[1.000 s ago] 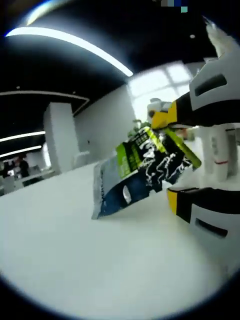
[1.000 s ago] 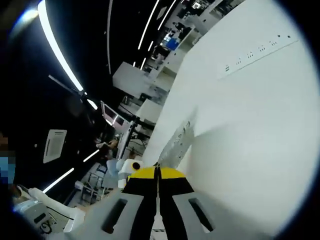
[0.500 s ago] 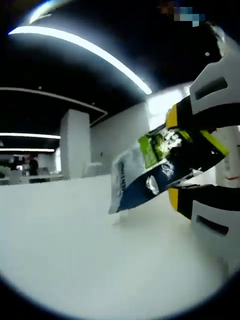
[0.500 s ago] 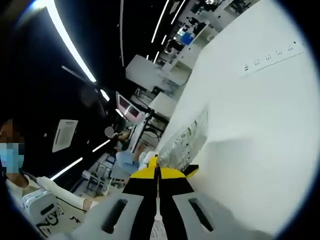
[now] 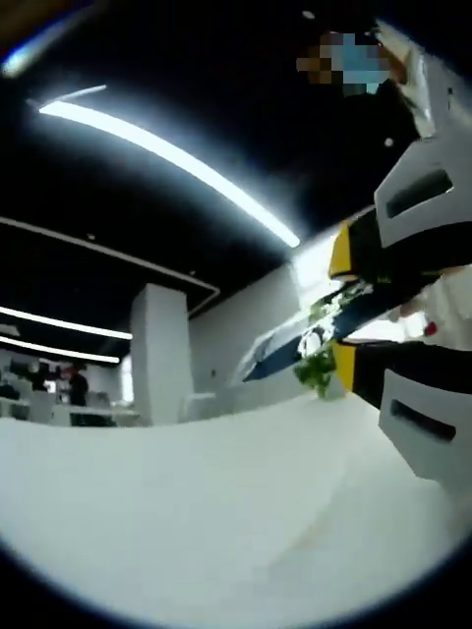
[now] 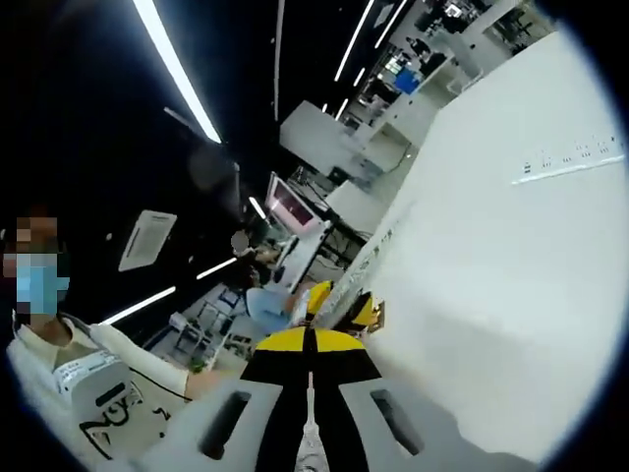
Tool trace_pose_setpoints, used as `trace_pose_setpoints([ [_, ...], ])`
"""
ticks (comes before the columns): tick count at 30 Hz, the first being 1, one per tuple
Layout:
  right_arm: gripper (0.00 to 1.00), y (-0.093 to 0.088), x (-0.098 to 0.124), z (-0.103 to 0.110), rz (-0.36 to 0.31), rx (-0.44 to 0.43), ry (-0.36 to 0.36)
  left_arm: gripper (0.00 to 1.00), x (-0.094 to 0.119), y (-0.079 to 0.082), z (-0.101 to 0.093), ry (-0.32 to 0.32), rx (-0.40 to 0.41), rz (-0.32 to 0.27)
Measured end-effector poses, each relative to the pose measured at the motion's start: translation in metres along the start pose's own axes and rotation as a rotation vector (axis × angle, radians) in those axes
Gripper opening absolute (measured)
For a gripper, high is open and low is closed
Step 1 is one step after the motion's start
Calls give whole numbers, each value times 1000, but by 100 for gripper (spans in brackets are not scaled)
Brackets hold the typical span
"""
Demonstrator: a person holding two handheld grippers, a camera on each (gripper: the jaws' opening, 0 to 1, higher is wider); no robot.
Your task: Arrange the skincare products in the storage area until every visible bottle or jar stands upright without overlapping.
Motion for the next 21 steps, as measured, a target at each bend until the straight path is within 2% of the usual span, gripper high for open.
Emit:
trace_pose_setpoints([
  [1, 1, 1, -1, 6, 2, 15, 17, 21, -1, 0, -6, -27, -3, 12],
  [7, 1, -1, -12, 35, 53, 84, 64, 25, -5, -6, -11, -31, -8, 67],
  [9, 1, -5, -16, 42, 85, 102, 81, 24, -6, -8, -12, -35, -5, 63],
  [11, 1, -10, -17, 44, 111, 119, 68, 20, -6, -9, -18, -65, 8, 62],
  [12, 1, -11, -17, 44, 117, 125, 59, 15, -6, -9, -21, -73, 5, 66],
  [14, 1, -13, -13, 46, 114, 125, 52, 13, -6, -8, -28, -83, 0, 60],
  [16, 1, -14, -9, 44, 118, 135, 24, 10, -7, -6, -34, -75, -16, 68],
  [21, 1, -19, -4, 42, 104, 126, -12, 7, -9, -5, -42, 3, -89, 112],
])
Point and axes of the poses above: the point that each gripper's makers call its tool centre point, and the gripper's own axes: x roughly backward along the fingers, z roughly to its left, y roughly out of its top, the point moved 6 cm from there along x, roughly backward along the fingers, and after that the axes turned 6 degrees about -x, right-handed, at the moved point
